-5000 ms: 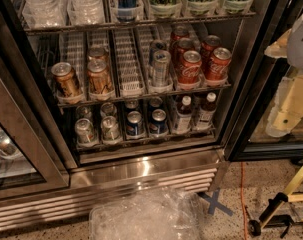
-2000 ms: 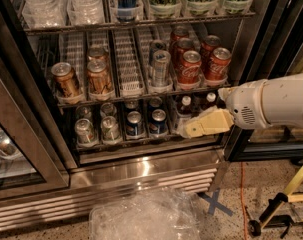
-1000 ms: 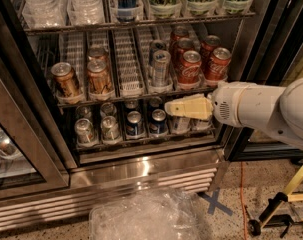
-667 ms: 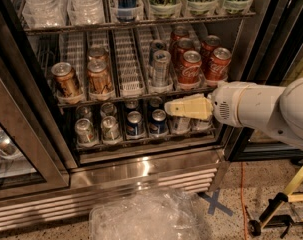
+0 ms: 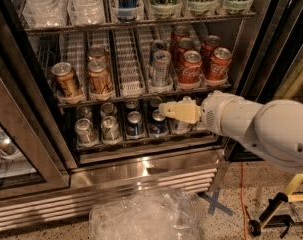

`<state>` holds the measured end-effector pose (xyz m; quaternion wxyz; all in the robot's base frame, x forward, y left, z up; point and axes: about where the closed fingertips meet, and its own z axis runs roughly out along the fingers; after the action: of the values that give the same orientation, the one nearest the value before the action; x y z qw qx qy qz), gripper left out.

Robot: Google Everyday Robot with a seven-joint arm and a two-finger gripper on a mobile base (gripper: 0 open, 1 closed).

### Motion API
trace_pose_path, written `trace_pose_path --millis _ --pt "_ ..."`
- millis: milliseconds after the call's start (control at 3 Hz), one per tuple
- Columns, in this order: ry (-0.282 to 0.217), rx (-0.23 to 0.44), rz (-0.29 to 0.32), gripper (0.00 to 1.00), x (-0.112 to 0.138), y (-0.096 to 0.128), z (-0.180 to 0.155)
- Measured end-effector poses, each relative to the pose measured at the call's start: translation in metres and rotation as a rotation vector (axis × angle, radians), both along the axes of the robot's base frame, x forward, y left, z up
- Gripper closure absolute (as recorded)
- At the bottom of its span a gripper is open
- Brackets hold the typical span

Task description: Pick coke can from middle shelf of fridge

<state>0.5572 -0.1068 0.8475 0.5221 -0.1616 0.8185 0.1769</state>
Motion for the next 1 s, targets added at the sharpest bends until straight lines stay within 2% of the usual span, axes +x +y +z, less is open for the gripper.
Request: trace_pose_path --millis 333,667,1000 --pt "-0.055 0.031 -0.064 0.0 0.008 0.012 -0.015" --pt "-0.151 0.019 -0.102 0.0 0.017 0.028 -0.018" --pt "-0.233 0.01 -0.191 0.0 0.022 0.017 -0.001"
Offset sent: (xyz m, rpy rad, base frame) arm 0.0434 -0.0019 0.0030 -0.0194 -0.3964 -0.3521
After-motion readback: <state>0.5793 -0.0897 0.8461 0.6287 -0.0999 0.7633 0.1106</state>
